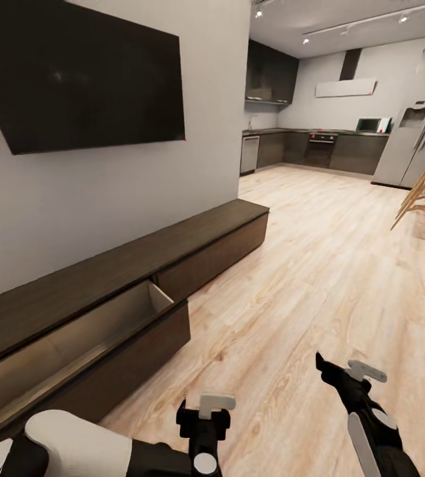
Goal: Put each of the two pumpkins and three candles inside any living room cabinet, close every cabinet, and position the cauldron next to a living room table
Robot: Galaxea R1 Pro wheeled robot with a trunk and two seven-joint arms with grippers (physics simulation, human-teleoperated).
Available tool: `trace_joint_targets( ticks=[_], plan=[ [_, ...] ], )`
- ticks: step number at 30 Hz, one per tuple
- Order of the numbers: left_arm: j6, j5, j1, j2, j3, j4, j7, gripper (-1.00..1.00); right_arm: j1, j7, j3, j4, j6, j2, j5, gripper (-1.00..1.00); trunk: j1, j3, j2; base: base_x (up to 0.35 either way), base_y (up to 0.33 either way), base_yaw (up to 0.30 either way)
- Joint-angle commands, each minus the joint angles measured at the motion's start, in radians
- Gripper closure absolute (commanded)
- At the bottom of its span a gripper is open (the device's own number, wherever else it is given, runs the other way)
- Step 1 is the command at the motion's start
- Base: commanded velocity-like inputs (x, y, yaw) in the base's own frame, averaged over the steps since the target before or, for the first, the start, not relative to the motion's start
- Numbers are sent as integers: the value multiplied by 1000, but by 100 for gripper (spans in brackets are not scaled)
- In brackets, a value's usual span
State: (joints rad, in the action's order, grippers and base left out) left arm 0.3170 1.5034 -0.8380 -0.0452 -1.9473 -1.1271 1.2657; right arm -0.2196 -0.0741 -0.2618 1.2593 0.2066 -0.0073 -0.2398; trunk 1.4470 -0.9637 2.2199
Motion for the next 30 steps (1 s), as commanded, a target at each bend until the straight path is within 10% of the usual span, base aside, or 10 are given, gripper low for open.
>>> trace_joint_targets(
  ticks=[1,7,11,13,30],
  plan=[
    [58,8,0,2,-60,6,1,-100,6,-6,1,-67,-62,1,-3,-100,0,0,0,0,0,-160],
    [101,122,29,0,-99,118,-69,-100,10,-5,1,-215,-173,2,2,-100,-19,18,-35,0,0,-66],
    [105,280,57,1,-106,276,-344,-100,11,-5,1,-342,-301,2,3,-100,-35,30,-63,0,0,-7],
    [104,304,60,2,-107,295,-379,-100,11,-4,2,-409,-360,2,4,-100,-42,37,-77,0,0,-1],
    [112,316,84,21,-124,316,-402,-100,11,-6,12,-634,-663,6,5,-100,-73,71,-133,0,0,-99]
  ],
)
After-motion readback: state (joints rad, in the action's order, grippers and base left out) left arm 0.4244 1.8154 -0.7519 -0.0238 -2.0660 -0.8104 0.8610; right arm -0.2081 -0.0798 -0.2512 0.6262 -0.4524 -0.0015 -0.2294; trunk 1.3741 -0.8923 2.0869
